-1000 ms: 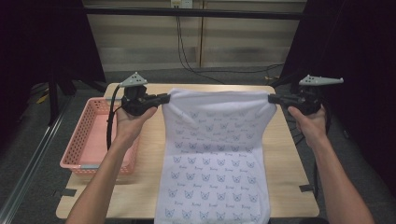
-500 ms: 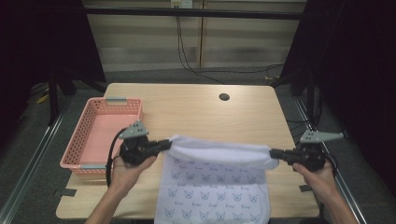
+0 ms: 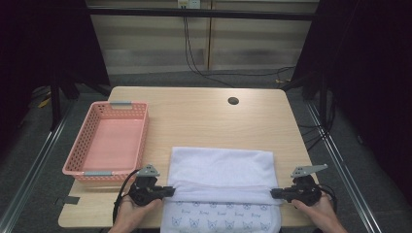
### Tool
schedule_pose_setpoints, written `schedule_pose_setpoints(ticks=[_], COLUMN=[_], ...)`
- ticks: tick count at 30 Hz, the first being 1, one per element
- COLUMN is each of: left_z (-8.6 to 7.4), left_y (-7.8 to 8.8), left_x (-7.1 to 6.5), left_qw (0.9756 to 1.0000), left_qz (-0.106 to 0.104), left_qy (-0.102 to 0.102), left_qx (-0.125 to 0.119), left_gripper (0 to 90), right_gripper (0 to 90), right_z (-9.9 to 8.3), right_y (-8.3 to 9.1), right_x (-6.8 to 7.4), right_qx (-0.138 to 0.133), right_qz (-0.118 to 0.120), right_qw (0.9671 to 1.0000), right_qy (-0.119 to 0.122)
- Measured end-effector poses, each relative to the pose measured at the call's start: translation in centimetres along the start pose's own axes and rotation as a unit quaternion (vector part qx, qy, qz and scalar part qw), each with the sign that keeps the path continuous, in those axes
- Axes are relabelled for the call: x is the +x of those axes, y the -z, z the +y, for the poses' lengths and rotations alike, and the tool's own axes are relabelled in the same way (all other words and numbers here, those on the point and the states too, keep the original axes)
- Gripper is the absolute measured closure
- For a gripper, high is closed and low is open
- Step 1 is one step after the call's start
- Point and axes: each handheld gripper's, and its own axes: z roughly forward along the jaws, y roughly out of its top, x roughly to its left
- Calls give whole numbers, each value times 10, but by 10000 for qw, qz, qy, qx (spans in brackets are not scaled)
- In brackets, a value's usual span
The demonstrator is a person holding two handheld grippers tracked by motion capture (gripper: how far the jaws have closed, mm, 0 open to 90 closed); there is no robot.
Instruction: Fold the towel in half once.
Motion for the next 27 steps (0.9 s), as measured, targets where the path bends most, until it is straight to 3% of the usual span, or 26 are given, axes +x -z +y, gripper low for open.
schedule_pose_setpoints(ticks=[4,6,9,11,14,16,19,24,27], left_z=[-1,1,8,13,20,28,39,54,63], left_y=[-8,-11,-17,-20,-26,-30,-37,-46,-51], left_x=[2,3,3,5,13,17,26,36,45], left_qw=[10000,9999,9996,9995,9994,9990,9984,9968,9960], left_qz=[-4,90,259,311,299,427,521,770,823], left_qy=[56,93,-28,-46,90,-17,126,63,190], left_qx=[11,-33,-53,-71,-132,-115,-185,-201,-278], left_gripper=[872,874,875,875,875,875,874,875,876], right_gripper=[895,896,897,897,897,897,897,897,897], right_z=[1,2,6,9,15,19,28,45,54], right_y=[-7,-8,-10,-11,-13,-15,-18,-27,-32], right_x=[0,-3,-8,-14,-23,-30,-41,-63,-72], right_qx=[176,141,88,34,-28,-105,-151,-302,-381], right_qz=[-140,-132,-201,-230,-330,-412,-532,-615,-708], right_qw=[9997,9998,9997,9997,9994,9990,9984,9975,9967], right_qy=[51,-38,-64,-99,-119,-102,-140,-159,-136])
